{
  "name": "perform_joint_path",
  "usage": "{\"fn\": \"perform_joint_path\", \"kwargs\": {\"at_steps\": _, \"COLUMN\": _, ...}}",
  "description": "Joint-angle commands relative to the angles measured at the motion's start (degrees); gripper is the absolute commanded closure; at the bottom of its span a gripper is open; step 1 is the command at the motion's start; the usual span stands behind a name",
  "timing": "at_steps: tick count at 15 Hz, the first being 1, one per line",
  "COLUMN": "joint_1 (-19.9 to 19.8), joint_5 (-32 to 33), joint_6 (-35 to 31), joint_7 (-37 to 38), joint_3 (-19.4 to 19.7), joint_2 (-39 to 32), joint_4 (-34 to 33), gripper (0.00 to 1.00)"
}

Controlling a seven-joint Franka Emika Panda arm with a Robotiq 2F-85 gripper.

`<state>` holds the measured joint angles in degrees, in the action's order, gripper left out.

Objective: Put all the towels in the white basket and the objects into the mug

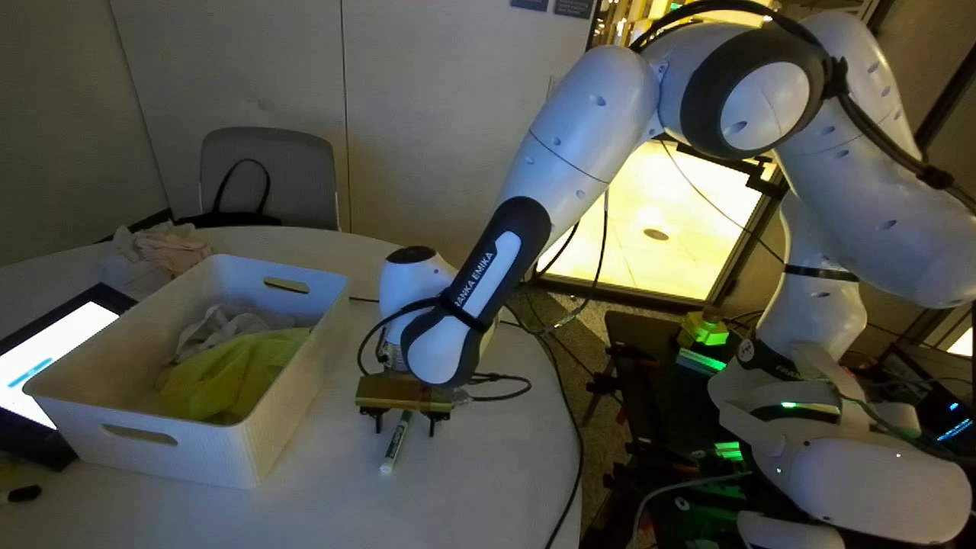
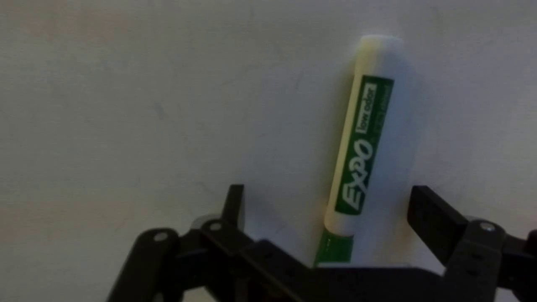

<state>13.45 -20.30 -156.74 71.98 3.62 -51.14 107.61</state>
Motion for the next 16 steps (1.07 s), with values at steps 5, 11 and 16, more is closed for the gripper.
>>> {"fn": "perform_joint_path", "kwargs": {"at_steps": 5, "joint_1": 3.0, "joint_5": 4.4, "joint_6": 0.9, "joint_7": 5.0, "joint_3": 3.0, "joint_2": -0.7, "joint_4": -1.1, "gripper": 0.07}}
{"fn": "perform_joint_path", "kwargs": {"at_steps": 11, "joint_1": 3.7, "joint_5": 6.7, "joint_6": 1.5, "joint_7": 6.2, "joint_3": 3.8, "joint_2": -0.9, "joint_4": -2.1, "gripper": 0.40}}
{"fn": "perform_joint_path", "kwargs": {"at_steps": 16, "joint_1": 4.2, "joint_5": 7.9, "joint_6": 2.1, "joint_7": 7.0, "joint_3": 4.5, "joint_2": -0.4, "joint_4": -2.3, "gripper": 0.74}}
